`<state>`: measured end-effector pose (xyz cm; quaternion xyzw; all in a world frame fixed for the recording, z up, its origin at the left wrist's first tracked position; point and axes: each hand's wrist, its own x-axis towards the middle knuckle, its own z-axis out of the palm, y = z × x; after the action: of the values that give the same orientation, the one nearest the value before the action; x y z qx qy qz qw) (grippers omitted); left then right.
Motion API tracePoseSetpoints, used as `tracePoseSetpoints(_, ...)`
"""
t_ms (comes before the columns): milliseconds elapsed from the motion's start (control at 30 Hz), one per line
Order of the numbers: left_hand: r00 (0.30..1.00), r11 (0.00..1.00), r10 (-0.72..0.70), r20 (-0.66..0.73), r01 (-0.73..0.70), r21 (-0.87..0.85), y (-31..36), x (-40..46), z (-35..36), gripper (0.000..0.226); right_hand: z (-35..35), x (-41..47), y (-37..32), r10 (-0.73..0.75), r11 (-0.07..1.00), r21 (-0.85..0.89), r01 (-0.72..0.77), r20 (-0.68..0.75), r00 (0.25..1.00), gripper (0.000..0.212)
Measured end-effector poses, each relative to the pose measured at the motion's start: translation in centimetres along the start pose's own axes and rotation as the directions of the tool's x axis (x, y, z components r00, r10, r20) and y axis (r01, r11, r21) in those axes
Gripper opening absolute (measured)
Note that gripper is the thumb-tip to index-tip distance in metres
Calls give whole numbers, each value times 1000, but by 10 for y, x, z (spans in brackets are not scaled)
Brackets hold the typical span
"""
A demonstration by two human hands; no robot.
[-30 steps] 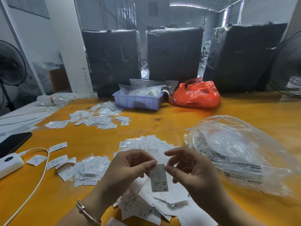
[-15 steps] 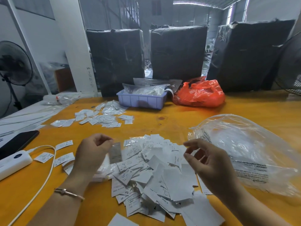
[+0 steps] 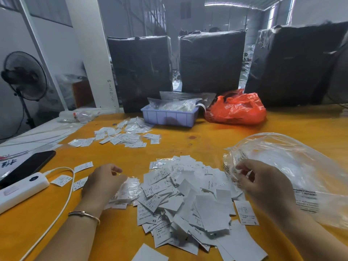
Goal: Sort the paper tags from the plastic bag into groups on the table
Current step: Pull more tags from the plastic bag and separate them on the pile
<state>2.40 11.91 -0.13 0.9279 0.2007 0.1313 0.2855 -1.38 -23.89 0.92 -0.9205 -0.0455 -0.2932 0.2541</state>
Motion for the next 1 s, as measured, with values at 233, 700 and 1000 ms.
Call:
tracePoseSetpoints(233, 992, 975, 110, -59, -119, -186, 25, -23, 2, 8, -23, 15, 24, 182, 900, -403, -167, -2, 983, 19)
tracePoseSetpoints(700, 941, 886, 333, 65, -289, -364, 55, -61, 24, 14, -16, 17, 43, 250, 824, -541, -168, 80, 965, 22)
tracePoseSetpoints(1000, 933, 885, 344, 106, -285, -369, 55, -62, 26, 16, -17, 19, 35, 286, 854, -447, -268, -29, 958, 15)
